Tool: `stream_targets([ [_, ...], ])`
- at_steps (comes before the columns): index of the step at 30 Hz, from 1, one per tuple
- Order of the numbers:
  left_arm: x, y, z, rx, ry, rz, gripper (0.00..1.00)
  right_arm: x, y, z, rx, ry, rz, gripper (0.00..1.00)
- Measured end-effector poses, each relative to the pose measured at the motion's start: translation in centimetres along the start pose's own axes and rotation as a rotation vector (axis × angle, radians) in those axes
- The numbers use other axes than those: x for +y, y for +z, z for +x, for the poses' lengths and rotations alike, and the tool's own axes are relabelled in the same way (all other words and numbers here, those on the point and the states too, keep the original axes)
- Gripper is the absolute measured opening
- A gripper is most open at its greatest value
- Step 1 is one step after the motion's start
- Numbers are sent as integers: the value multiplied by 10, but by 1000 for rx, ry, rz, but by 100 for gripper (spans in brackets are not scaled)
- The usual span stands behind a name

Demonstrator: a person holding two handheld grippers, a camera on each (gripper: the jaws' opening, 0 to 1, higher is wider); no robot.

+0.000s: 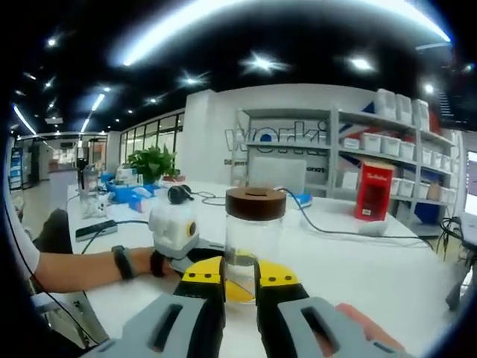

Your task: Clamp the coffee can twist off the lid put the lid on the table pick up the lid cover the can tighten the lid

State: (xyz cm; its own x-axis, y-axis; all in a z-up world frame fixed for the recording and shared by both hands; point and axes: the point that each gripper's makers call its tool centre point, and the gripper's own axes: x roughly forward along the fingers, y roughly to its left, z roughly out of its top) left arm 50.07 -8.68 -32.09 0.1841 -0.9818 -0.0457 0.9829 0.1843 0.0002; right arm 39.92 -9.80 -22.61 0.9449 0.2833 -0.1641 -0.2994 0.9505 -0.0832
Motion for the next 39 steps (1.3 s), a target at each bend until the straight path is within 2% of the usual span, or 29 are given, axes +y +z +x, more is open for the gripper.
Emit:
stream_targets([
  [7,-3,0,0,2,0,2,47,-6,5,5,-3,-11,-5,14],
  [20,-7,0,0,5,0,5,47,-19,33,19,-52,-19,-54,17],
  [28,-11,0,0,6,-3,5,47,-24,38,26,-60,-39,-42,23],
  [32,-12,0,0,8,-4,6,47,-23,42,32,-57,-30,-39,30],
  [39,-13,0,0,8,-4,5,47,-21,45,38,-58,-21,-36,31],
])
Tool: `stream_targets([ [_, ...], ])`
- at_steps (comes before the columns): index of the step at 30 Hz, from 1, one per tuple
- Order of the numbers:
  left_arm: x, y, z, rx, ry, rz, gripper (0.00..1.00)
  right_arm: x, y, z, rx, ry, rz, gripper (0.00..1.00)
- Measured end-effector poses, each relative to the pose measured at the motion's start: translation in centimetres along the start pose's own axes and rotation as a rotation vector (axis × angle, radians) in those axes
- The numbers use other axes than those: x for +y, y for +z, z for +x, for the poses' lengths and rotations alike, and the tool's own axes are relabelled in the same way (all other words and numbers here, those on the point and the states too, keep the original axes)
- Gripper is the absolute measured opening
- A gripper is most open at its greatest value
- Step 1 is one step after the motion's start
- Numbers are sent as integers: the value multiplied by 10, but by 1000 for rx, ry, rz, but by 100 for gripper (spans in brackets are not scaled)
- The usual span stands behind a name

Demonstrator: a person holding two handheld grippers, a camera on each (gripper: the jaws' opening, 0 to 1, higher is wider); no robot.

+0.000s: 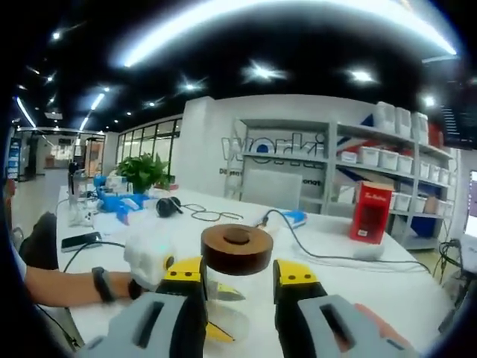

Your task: Clamp the coffee can twist off the lid put the lid on the table pick up the lid cover the can tighten the lid

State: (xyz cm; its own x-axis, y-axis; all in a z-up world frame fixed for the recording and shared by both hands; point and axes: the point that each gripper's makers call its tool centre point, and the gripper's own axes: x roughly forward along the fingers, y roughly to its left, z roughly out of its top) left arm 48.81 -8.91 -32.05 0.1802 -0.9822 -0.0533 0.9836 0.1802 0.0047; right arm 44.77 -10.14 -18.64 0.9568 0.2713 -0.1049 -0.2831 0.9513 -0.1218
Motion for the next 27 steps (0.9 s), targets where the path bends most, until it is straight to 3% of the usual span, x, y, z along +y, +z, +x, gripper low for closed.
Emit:
stream_targets([
  [27,2,0,0,0,-7,1,47,-2,11,16,-22,12,24,43],
])
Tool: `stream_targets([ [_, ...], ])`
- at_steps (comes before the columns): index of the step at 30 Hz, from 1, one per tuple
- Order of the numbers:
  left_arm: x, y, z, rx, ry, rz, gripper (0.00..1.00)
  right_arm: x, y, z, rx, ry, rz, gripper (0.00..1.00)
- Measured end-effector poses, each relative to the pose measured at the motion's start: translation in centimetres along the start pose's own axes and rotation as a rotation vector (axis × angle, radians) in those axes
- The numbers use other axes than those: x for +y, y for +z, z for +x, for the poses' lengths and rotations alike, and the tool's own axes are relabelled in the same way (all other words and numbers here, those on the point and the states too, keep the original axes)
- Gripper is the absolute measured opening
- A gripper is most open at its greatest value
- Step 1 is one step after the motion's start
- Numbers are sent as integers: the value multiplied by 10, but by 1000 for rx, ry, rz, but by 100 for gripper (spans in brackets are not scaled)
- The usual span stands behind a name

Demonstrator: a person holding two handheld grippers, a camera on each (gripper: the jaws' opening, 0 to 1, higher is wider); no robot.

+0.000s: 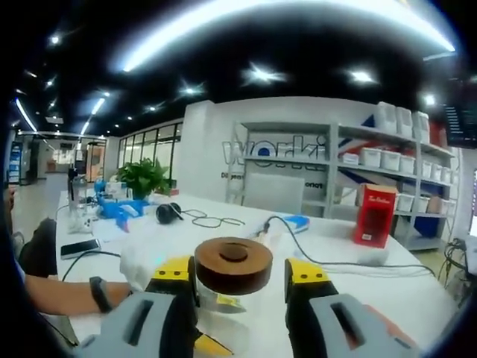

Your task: Clamp the coffee can twist off the lid put the lid on the table pick up the lid cover the can tighten the lid

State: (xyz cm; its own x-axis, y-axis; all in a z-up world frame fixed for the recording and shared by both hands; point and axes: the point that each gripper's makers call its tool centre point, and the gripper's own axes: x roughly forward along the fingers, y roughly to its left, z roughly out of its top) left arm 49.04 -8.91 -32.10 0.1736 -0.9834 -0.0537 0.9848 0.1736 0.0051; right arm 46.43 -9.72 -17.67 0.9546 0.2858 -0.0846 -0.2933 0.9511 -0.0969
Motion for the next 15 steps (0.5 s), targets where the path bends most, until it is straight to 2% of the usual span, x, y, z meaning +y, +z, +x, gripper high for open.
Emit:
stream_targets([
  [15,2,0,1,2,1,0,47,2,6,9,-14,5,-13,48],
])
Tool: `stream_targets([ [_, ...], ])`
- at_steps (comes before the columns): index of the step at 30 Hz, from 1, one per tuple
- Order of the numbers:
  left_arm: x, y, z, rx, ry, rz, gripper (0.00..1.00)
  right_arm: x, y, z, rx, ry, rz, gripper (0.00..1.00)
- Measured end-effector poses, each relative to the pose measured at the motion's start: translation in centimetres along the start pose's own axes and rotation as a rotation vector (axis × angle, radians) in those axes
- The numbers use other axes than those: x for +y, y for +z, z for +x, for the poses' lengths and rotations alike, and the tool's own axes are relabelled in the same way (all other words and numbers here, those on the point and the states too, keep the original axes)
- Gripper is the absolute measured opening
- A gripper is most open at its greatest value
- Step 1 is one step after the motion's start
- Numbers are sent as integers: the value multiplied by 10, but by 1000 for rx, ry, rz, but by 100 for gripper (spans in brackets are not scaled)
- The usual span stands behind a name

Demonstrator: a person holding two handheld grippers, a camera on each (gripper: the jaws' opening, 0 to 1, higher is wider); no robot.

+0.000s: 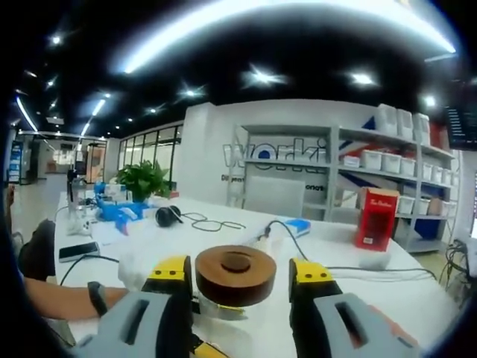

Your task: Clamp the coffee can twist off the lid put the lid on the table pick up the lid cover the can tighten the lid

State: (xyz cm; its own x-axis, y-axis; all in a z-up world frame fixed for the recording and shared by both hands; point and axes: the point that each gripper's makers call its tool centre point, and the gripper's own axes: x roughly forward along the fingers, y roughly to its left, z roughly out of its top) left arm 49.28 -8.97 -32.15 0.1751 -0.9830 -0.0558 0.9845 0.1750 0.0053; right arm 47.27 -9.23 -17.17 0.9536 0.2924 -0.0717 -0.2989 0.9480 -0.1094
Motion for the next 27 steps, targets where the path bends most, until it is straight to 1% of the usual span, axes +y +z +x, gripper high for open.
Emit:
stream_targets([
  [2,1,0,0,0,1,0,47,1,-1,2,6,4,2,48],
  [4,1,0,0,1,3,1,47,2,1,3,0,8,30,49],
  [7,2,0,0,2,3,1,47,4,0,6,5,7,15,48],
  [14,5,-1,-1,3,3,2,47,7,-4,11,18,3,7,50],
  [17,5,-1,-1,4,3,2,47,5,-6,12,25,-16,-2,51],
  [21,7,-1,-1,4,4,2,47,4,-10,15,32,-33,9,51],
  [24,4,-1,-1,4,5,3,47,5,-12,16,33,-46,27,51],
  [27,4,-1,-1,4,5,3,47,3,-13,18,22,-85,53,53],
])
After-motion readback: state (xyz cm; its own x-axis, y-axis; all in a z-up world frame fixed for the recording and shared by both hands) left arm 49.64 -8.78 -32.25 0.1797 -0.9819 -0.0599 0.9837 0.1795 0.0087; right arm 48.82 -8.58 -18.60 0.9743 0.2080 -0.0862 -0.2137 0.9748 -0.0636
